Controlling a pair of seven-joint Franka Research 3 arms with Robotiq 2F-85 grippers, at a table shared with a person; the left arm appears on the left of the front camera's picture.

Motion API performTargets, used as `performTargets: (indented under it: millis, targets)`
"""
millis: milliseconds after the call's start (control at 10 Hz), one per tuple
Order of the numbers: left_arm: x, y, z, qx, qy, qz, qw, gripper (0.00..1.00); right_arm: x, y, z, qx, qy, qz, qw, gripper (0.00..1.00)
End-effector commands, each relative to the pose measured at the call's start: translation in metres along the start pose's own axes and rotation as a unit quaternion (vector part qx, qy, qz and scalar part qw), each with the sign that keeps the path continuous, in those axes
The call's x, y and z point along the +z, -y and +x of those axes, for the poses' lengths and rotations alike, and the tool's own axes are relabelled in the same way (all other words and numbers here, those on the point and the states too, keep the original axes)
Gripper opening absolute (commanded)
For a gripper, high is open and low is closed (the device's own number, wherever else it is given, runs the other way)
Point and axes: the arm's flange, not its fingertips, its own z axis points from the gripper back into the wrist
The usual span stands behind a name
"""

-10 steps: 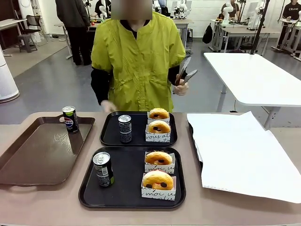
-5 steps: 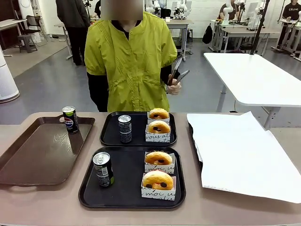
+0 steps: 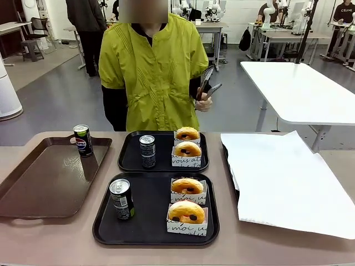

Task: Set up donuts and drinks on trays.
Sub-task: Pick up one Pepsi coke from the Handle tray and place it on the Flat Tray without a Pepsi coke.

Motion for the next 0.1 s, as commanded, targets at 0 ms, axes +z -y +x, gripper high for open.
performTargets:
  millis: [0]
  targets:
    - [0.0023, 0.0001, 0.0014, 0.0, 0.003, 0.001, 1.0, 1.0, -0.0011, -0.0011, 0.0001, 0.004, 0.003, 0.006, 1.0, 1.0]
